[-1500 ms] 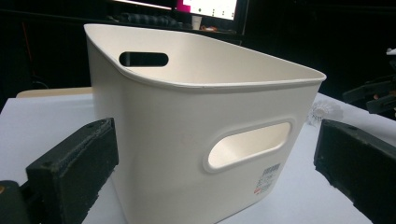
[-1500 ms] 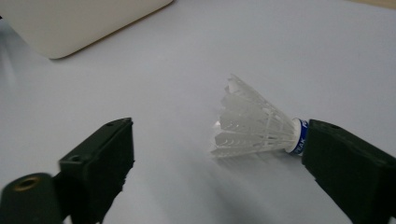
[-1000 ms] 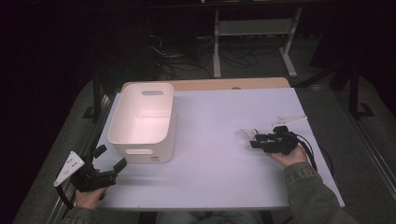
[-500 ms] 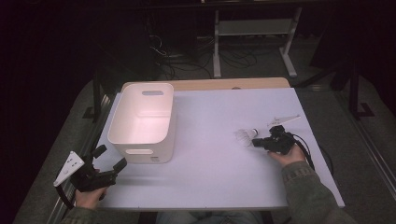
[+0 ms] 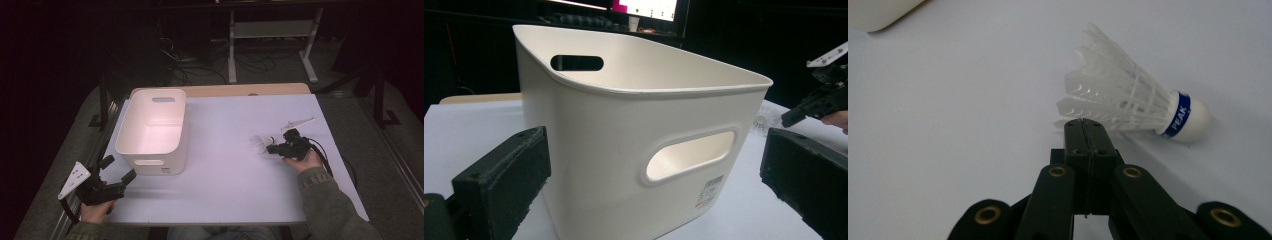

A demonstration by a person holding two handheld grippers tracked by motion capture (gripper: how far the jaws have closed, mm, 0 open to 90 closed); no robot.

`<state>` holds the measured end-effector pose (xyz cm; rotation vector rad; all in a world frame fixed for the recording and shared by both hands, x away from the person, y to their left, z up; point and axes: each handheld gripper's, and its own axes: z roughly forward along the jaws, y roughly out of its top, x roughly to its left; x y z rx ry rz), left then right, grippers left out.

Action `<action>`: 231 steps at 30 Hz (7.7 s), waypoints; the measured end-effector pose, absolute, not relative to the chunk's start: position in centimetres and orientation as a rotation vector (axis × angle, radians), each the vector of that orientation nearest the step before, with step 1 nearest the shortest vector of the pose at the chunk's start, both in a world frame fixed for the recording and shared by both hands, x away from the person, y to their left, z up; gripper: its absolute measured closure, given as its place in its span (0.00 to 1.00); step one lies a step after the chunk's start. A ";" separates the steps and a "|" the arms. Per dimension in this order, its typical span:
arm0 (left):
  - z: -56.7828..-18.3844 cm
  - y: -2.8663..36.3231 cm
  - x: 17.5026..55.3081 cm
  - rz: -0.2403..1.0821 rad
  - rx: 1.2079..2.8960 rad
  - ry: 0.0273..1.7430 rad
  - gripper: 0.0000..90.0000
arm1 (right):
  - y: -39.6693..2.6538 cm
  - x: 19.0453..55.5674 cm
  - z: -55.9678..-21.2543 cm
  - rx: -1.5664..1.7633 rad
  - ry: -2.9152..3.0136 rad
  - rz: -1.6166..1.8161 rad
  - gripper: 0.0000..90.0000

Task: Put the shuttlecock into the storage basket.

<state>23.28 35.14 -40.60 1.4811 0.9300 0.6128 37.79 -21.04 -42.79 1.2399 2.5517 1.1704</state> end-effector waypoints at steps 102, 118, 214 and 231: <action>-40.6 35.2 23.3 0.607 1.485 0.932 0.00 | -22.5 47.4 -43.2 1.027 2.650 0.989 0.10; -40.6 35.2 23.2 0.614 1.487 0.929 0.00 | -22.3 47.7 -43.9 0.959 2.716 1.006 0.53; -40.6 35.0 23.3 0.602 1.477 0.932 0.00 | -15.6 42.3 -30.2 0.967 2.495 1.530 0.71; -40.6 35.1 23.3 0.602 1.477 0.933 0.00 | -11.3 41.0 -29.6 0.883 2.540 1.599 0.71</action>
